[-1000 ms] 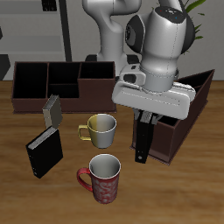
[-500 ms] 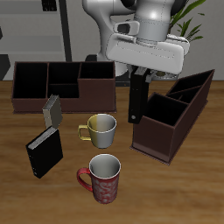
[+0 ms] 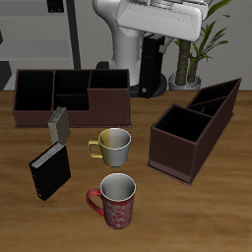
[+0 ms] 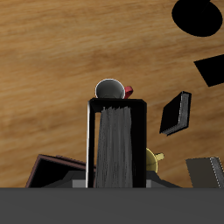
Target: Place the left black book into the left desk caddy's left compartment
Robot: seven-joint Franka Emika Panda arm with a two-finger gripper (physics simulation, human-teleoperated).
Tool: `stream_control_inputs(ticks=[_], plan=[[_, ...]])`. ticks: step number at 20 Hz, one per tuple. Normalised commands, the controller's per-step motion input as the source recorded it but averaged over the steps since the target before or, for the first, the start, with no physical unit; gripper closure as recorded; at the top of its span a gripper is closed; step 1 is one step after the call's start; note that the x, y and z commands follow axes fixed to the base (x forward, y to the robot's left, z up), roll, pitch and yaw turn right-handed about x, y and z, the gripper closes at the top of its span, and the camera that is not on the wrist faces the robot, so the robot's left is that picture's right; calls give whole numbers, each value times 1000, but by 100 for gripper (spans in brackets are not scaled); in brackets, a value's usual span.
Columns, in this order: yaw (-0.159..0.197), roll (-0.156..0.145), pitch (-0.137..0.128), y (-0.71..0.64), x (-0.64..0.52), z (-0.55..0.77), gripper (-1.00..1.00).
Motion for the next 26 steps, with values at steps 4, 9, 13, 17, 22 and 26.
stream_control_inputs(ticks=[4, 9, 13, 17, 22, 26], plan=[[-17, -55, 53, -105, -377, 143, 100], [25, 38, 12, 139, -648, 72, 100], [37, 69, -15, 258, -606, 123, 100], [7, 43, -8, 198, -447, 106, 100], [33, 45, -13, 371, -630, 2, 100], [49, 30, -18, 277, -375, -152, 100]])
